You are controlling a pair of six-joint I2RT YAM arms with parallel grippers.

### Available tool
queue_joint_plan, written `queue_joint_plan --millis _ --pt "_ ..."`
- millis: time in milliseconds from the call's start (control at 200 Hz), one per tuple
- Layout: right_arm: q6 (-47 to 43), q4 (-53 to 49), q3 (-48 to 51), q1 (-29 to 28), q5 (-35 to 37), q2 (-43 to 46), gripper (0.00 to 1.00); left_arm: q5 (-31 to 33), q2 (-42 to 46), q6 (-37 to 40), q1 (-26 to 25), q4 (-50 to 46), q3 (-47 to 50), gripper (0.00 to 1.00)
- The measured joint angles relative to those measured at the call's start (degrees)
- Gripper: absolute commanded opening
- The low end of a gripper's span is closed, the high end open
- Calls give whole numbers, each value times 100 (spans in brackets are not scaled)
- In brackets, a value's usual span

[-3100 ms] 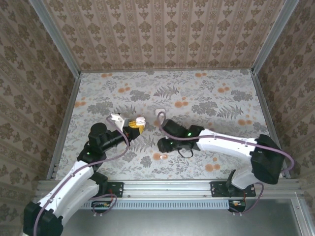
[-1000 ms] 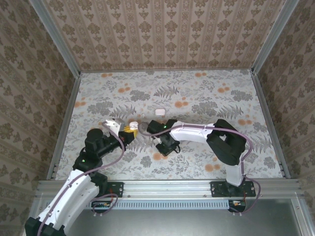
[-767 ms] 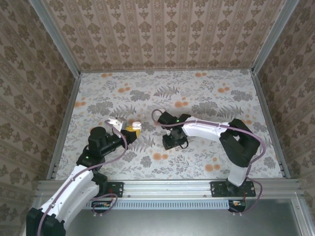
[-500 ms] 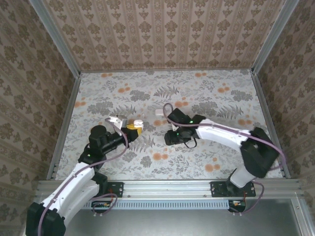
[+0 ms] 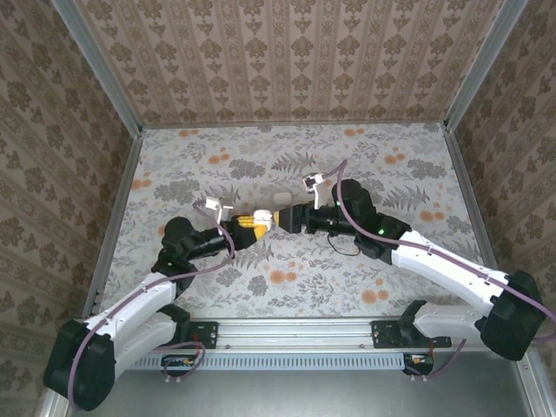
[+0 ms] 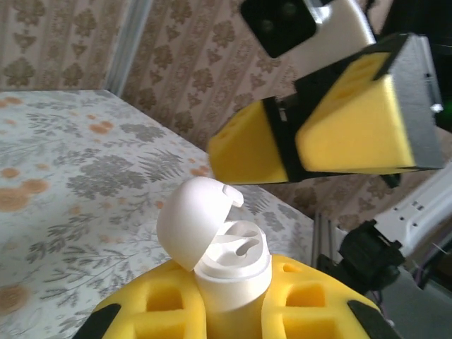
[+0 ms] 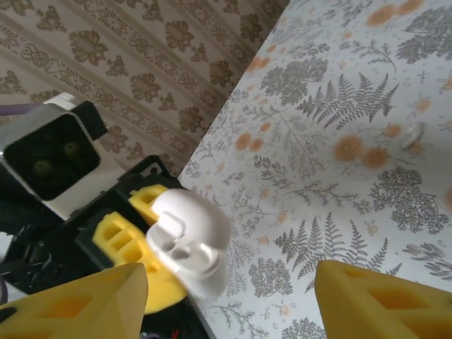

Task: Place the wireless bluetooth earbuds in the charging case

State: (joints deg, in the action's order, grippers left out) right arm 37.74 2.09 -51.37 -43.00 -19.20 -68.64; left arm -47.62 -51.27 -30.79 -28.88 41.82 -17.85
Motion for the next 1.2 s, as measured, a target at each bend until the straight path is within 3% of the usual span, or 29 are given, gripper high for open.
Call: queue_joint_plan --millis 385,510,660,705,780,830,880,970,1200 --pt "15 111 -334 26 -280 -444 64 -157 -2 -76 -94 240 -142 0" --pt "50 140 -442 76 -466 -581 52 -118 -9 -76 -92 236 -151 0" --pt "302 411 -492 140 -874 -752 29 -76 -44 -52 -68 85 -210 0" --pt "334 501 -494 151 -988 -772 27 -81 -52 -22 -66 13 -238 0" --pt "402 568 -490 164 -1071 -772 32 -92 -52 83 -66 -87 -299 0" --pt "422 627 -490 190 -1132 -772 48 -109 -52 151 -66 -157 -358 0" --pt "479 664 -487 203 -1207 -778 55 -168 -52 245 -68 -221 -428 0" --pt "461 833 -518 116 -1340 -863 58 -507 -55 415 -175 -304 -516 0" --pt "463 935 -546 70 -1600 -986 26 -774 -55 643 -214 -520 -522 0"
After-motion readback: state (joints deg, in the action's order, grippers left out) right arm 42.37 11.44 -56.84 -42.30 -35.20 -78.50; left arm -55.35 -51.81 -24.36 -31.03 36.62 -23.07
